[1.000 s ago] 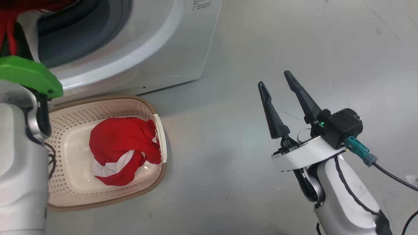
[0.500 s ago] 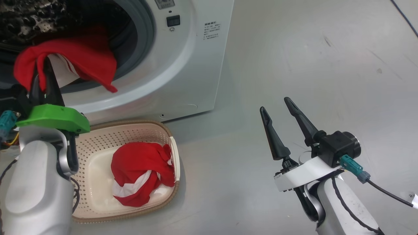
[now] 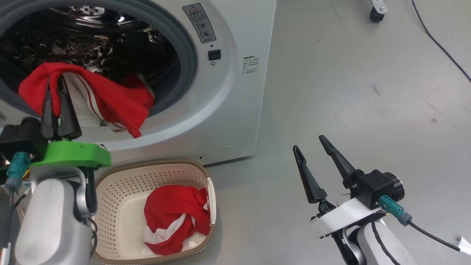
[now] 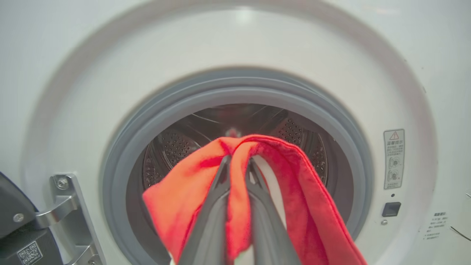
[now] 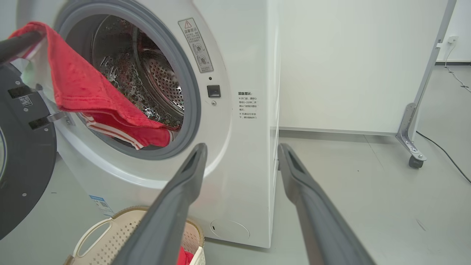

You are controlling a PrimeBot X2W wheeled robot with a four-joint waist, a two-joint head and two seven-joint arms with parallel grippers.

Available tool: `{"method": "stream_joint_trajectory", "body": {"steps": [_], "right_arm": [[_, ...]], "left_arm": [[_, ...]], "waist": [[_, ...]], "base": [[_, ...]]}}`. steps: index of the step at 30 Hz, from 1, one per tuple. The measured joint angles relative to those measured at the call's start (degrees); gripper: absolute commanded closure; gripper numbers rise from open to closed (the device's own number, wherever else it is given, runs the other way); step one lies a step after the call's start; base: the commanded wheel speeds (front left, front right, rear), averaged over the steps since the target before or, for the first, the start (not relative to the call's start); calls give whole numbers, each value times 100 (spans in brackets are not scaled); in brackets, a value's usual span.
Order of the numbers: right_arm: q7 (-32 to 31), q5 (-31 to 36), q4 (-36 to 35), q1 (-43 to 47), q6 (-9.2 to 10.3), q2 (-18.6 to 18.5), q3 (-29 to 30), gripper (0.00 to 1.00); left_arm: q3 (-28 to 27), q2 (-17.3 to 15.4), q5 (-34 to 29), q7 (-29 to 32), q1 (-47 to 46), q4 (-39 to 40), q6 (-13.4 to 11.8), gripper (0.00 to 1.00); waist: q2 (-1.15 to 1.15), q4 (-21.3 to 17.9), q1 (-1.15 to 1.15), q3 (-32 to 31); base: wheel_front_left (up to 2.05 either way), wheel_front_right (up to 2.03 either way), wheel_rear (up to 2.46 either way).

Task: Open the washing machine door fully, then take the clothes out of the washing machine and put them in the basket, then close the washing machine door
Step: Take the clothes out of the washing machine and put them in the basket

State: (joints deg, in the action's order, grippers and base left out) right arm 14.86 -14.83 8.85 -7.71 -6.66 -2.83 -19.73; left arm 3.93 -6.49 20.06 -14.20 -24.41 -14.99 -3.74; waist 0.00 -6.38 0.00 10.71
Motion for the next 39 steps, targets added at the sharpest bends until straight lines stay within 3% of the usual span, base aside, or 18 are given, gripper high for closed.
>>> {"method": "stream_joint_trajectory", "body": {"steps": [14, 22, 39], "right_arm": [[0, 44, -112, 236, 23, 0, -9, 0], [0, 78, -204, 238, 22, 0, -90, 0], [0, 94, -420, 174, 18, 1, -147, 0]], "left_arm": [[376, 238, -116, -1, 1169, 650, -55, 100], [624, 336, -32, 10, 1876, 401, -58, 100], [922, 372, 310, 365, 2056, -622, -109, 100]], "waist": [[0, 266, 0, -234], [0, 303, 0, -130], [0, 152, 0, 532]], "base": [[0, 0, 0], [0, 0, 0], [0, 0, 0]]}}
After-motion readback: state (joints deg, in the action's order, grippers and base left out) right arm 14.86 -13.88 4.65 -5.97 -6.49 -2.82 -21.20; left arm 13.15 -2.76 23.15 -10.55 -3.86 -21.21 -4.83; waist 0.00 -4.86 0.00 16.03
